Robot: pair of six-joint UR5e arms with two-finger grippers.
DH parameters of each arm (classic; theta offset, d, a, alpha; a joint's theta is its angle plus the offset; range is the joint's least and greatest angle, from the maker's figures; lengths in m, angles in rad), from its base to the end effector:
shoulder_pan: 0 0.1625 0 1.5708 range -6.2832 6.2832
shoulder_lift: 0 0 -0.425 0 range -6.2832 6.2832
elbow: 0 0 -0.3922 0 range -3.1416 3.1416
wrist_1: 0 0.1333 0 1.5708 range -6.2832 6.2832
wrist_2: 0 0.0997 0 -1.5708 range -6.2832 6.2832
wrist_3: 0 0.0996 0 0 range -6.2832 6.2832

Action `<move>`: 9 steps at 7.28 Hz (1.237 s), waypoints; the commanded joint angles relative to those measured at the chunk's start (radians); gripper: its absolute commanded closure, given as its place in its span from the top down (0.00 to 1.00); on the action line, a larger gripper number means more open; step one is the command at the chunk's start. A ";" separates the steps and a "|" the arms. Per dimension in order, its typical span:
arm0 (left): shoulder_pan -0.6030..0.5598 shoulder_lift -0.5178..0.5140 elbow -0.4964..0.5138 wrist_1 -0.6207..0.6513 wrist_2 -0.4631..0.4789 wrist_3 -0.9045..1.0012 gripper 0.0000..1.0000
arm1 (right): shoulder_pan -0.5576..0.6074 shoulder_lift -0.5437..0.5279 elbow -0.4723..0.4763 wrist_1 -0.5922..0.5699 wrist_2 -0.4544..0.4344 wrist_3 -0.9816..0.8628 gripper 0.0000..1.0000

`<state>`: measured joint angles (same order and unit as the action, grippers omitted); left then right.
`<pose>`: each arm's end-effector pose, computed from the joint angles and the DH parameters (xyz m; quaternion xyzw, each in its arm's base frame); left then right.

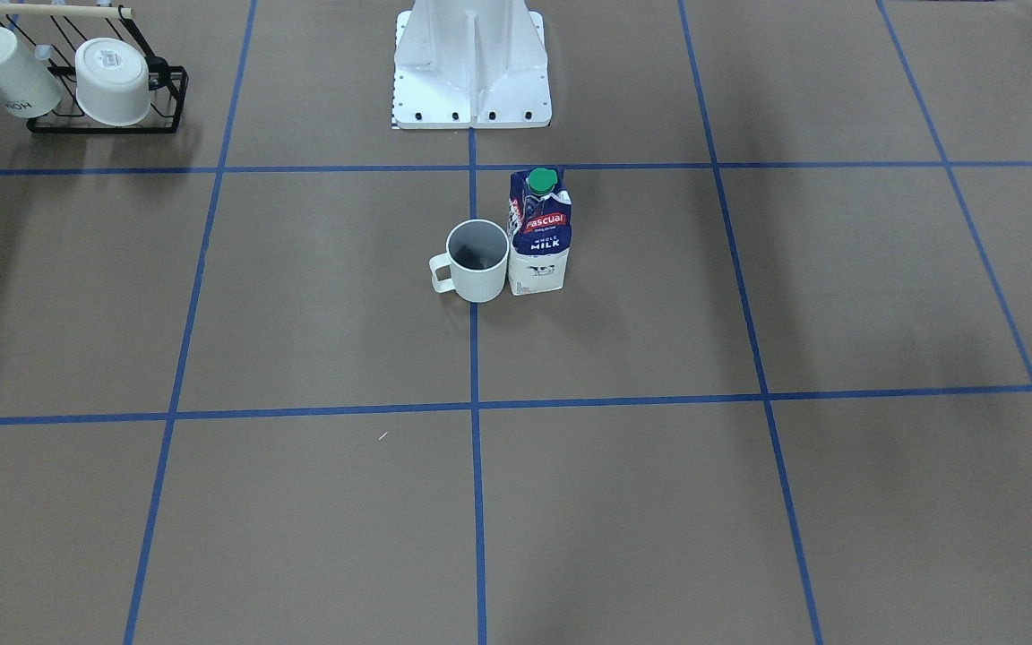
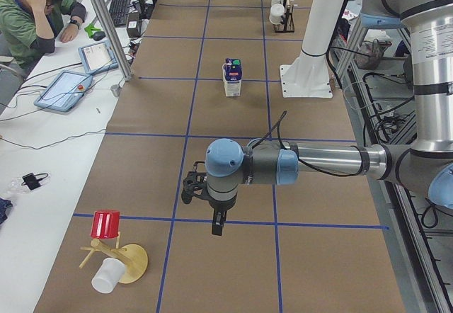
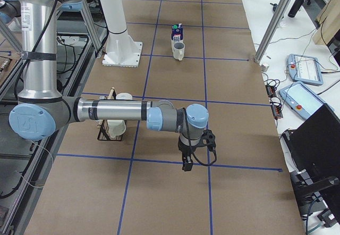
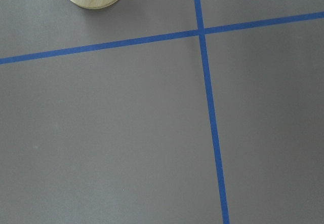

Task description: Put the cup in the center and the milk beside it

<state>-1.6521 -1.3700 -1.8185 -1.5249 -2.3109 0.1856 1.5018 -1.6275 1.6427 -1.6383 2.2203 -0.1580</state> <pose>-0.0990 -0.4001 0.6340 0.0486 0.3584 0.0488 0.9310 0.0409 -0.4674 0.6653 -0.0106 -0.3197 -0.0990 0.9423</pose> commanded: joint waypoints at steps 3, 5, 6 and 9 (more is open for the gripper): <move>0.000 0.000 0.001 0.000 0.001 0.000 0.99 | 0.000 -0.002 -0.001 0.000 0.002 0.000 1.00; 0.002 0.000 0.002 0.000 0.001 0.000 0.99 | -0.002 -0.002 -0.003 0.000 0.002 0.000 1.00; 0.002 0.000 0.002 0.000 0.001 0.000 0.99 | -0.002 -0.002 -0.003 0.000 0.004 0.000 1.00; 0.002 0.014 0.002 -0.001 0.001 0.002 0.99 | -0.002 -0.002 -0.003 0.000 0.004 0.000 1.00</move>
<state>-1.6498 -1.3615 -1.8152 -1.5261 -2.3102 0.1860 1.5003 -1.6291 1.6399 -1.6383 2.2242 -0.1580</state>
